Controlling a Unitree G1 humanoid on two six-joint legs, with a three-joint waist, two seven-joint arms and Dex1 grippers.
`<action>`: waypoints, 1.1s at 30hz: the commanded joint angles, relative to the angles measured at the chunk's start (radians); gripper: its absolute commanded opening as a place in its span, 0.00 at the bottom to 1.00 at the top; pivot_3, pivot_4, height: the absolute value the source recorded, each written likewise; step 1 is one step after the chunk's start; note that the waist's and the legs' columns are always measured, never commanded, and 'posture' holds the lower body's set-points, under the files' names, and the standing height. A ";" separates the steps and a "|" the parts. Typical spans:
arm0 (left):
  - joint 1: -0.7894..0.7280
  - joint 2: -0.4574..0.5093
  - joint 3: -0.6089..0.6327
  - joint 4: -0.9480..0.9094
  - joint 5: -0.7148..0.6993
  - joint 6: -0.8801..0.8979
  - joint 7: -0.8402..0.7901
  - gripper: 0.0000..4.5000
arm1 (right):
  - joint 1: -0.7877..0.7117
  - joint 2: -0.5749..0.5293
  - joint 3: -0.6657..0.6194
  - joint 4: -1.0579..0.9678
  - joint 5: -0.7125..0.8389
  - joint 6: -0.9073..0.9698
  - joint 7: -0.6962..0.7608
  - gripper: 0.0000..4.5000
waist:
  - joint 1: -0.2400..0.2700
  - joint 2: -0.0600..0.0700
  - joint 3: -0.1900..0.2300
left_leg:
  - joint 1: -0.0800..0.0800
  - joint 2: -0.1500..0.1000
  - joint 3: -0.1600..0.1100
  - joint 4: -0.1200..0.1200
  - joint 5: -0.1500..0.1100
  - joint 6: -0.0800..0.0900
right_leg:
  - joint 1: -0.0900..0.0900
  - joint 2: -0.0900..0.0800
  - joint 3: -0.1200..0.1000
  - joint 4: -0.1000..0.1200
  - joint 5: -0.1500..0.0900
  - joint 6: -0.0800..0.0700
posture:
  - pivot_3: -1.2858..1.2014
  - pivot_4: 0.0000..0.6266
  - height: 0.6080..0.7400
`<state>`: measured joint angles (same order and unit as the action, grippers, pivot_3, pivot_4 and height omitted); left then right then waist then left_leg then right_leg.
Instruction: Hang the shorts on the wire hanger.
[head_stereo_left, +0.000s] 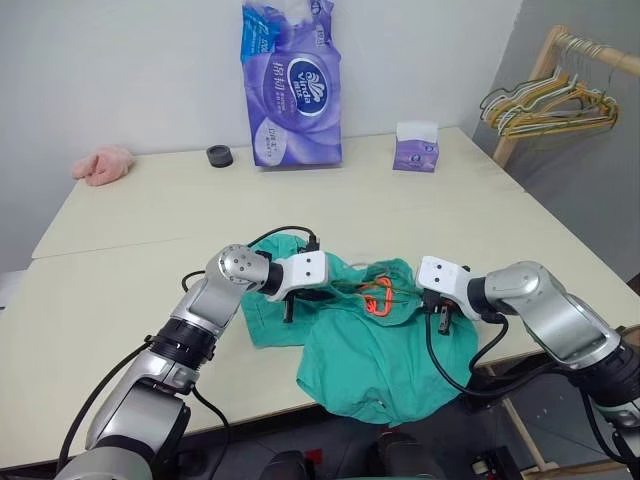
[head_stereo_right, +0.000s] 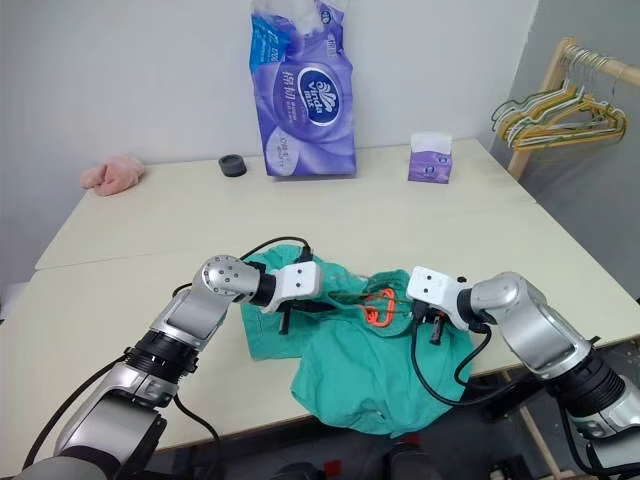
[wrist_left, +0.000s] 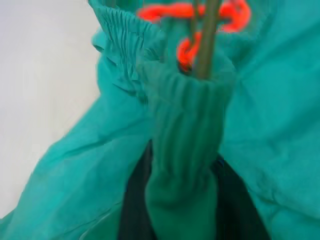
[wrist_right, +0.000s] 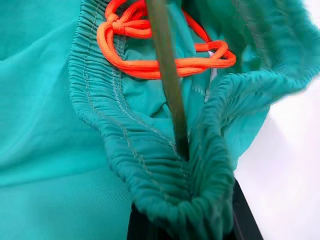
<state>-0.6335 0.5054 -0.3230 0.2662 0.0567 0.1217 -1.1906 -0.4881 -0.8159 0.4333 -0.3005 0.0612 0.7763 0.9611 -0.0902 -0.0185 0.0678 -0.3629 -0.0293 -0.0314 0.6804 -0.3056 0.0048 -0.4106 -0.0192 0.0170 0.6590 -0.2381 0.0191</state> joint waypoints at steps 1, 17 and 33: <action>-0.008 -0.026 0.044 -0.051 -0.081 0.029 -0.001 0.35 | -0.011 0.010 -0.048 -0.073 0.038 0.007 0.016 0.00 | -0.001 0.000 0.000 | 0.000 0.000 0.000 0.000 0.000 0.000 | 0.000 0.000 0.000 0.000 0.000 0.000 | 0.44 0.04 1.00; -0.078 0.130 0.156 0.118 -0.234 0.180 -0.186 0.69 | 0.050 -0.076 -0.173 -0.210 0.174 0.108 0.053 0.00 | -0.006 0.000 0.000 | 0.000 -0.001 -0.001 0.000 0.000 0.000 | 0.000 -0.001 -0.001 0.000 0.000 0.000 | 0.44 0.04 1.00; -0.119 0.103 0.107 0.347 -0.135 -0.079 -0.218 0.16 | 0.083 -0.148 -0.225 -0.256 0.265 0.148 0.048 0.00 | -0.009 0.000 0.000 | 0.000 0.000 -0.001 0.000 0.000 0.000 | 0.000 -0.001 -0.001 0.000 0.000 0.000 | 0.43 0.03 1.00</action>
<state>-0.7219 0.6079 -0.2319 0.6003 -0.0822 0.0733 -1.4141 -0.4014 -0.9498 0.2530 -0.5282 0.3103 0.9294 1.0032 -0.0989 -0.0187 0.0675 -0.3632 -0.0298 -0.0323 0.6806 -0.3056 0.0048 -0.4107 -0.0198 0.0160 0.6588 -0.2383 0.0189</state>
